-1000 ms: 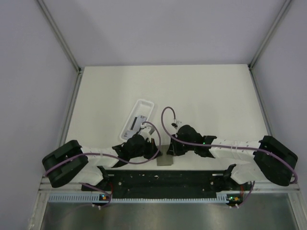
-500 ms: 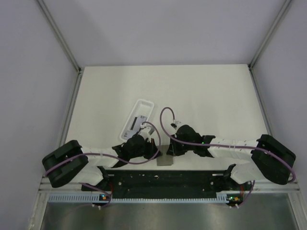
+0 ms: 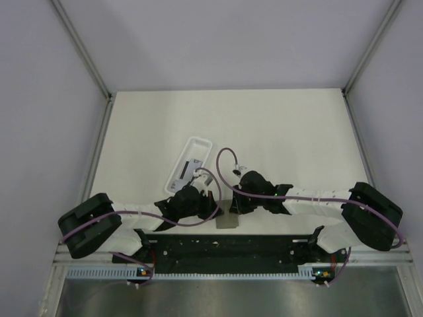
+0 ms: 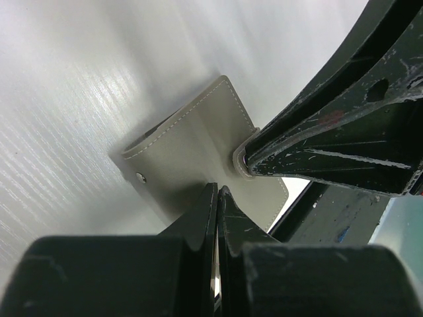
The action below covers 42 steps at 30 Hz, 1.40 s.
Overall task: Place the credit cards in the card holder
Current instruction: Close the card holder at the corner of the board.
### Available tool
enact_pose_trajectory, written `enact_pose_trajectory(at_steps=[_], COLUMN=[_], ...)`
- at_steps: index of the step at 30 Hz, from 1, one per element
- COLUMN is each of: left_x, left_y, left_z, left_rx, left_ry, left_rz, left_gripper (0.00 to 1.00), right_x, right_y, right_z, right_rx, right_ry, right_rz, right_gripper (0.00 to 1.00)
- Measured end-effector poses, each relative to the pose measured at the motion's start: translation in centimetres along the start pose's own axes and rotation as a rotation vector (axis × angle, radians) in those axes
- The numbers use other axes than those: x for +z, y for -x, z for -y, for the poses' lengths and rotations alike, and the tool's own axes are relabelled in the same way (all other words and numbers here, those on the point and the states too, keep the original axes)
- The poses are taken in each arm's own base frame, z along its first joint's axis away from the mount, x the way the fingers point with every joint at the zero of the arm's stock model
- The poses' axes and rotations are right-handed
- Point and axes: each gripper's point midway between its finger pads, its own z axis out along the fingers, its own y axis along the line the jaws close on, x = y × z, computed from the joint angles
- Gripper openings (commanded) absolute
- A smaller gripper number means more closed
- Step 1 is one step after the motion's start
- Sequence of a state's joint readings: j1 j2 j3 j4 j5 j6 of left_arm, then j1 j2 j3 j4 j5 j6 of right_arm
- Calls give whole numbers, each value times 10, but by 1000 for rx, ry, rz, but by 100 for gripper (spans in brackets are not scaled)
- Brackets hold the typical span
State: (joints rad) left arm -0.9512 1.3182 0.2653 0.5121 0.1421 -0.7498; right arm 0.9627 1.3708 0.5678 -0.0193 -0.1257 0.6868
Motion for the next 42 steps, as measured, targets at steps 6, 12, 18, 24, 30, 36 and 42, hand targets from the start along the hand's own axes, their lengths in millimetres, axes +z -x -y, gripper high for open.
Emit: enact_pose_trajectory(at_steps=[6,12,18,24,30,36,42], left_x=[0,0,0,0,-1,-1,-3], left_y=[0,0,0,-1,-1,-2,-2], left_z=[0,0,0,0,0,0,-2], left_rx=[-1,-2,-4,-7,-7,-7,-10], left_ry=[-1,-2,-3,-5,-5,-6,-6], left_rz=[0,1,3,1,1,3,10], left_gripper=[0,0,0,0,0,0,0], right_x=[3,7,8,11,12,15,18], right_y=[1,1,1,-1,-2,-4,-5], right_z=[-2,-7,-9,-11,-12,-11,-10], right_rx=[-29,-71,-109,-156,-168,-144,-125], right_ry=[-35,-76,-138,-201,-244,-269,-293], right_rz=[-20,-35,-55,-65,-49,-41,-58], right_gripper=[14,14,13,14,14,14,13])
